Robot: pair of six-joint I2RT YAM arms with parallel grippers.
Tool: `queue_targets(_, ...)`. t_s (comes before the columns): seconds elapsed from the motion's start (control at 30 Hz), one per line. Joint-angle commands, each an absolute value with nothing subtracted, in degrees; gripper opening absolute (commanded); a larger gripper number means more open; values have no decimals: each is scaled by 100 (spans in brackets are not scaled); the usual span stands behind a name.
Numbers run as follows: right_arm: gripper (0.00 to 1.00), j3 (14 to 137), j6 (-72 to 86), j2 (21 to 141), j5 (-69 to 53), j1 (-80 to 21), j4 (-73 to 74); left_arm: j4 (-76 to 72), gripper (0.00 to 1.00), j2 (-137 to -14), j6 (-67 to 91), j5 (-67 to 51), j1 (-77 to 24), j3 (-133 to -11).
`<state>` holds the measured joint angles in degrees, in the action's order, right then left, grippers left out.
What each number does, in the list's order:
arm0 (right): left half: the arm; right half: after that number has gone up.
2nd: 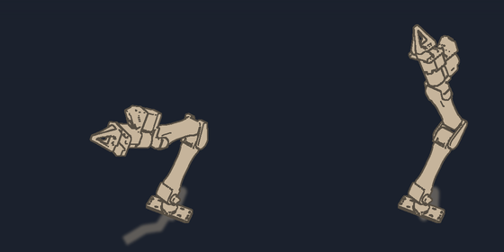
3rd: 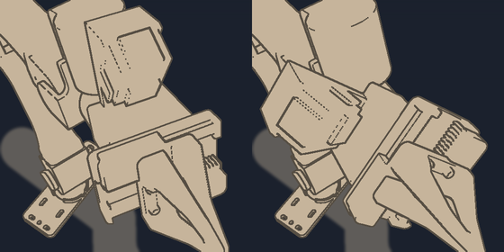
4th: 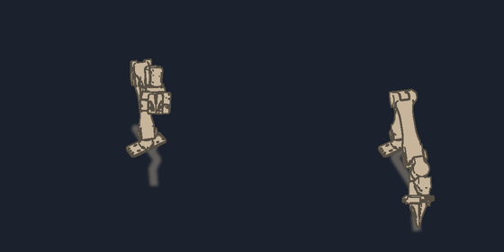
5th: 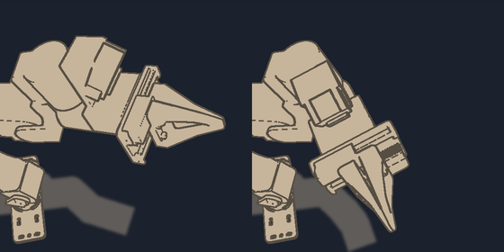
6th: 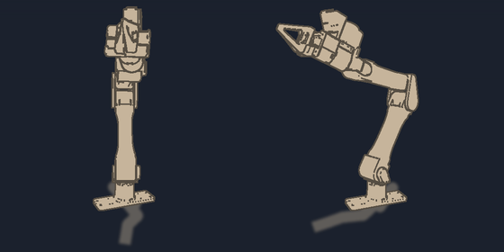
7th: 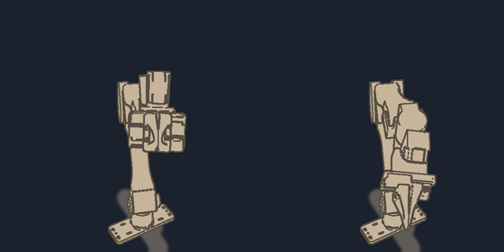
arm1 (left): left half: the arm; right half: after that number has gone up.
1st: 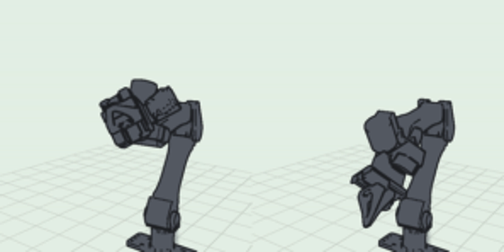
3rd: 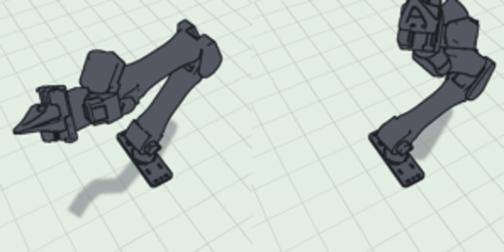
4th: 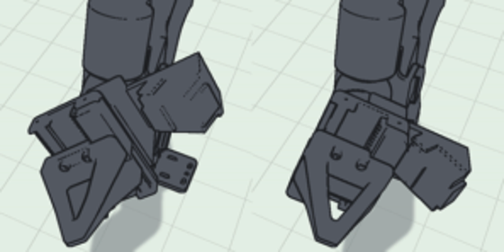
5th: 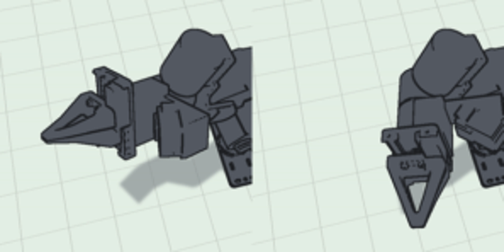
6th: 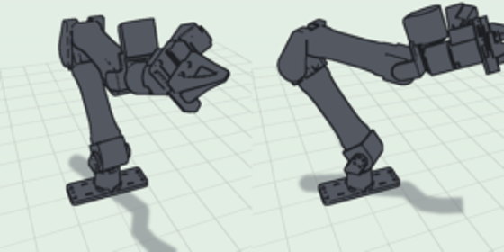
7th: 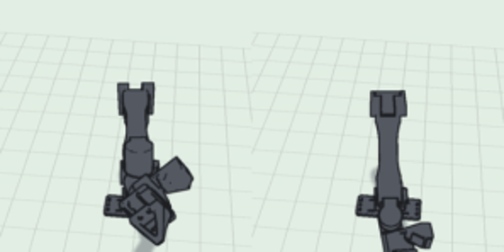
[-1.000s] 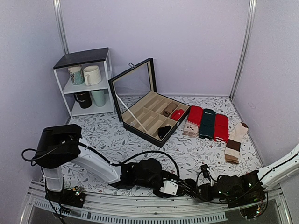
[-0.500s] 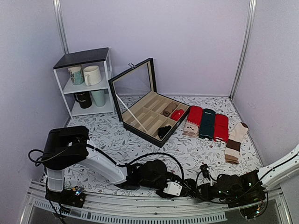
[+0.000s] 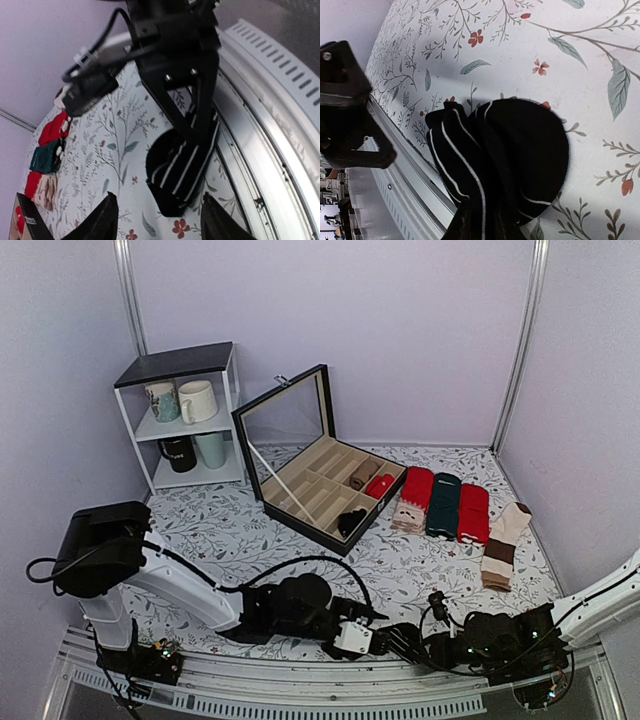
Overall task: Roll the socks
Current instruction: Roll the sock at the corner of the board.
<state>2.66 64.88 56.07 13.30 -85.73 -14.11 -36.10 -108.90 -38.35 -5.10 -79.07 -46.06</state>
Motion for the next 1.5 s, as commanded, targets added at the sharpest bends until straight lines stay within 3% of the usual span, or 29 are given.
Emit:
queue_targets(0.0, 14, 210, 6418, 5785, 1231, -8508, -808, -3591, 57, -10718, -3815, -704, -7988, -4825)
queue_targets(0.57, 14, 211, 6390, 5805, 1178, -8486, -833, -2602, 55, -11725, -4109, -1194, -7932, -5654)
queue_targets(0.93, 14, 213, 6381, 5816, 1124, -8473, -852, -2172, 54, -12010, -4166, -795, -7917, -5928)
queue_targets(1.3, 14, 209, 6385, 5854, 1090, -8457, -890, -1672, 36, -11993, -4104, -451, -7796, -5849)
queue_targets(1.47, 14, 218, 6396, 5819, 1021, -8446, -875, -1330, 17, -12203, -4078, -484, -7794, -6092)
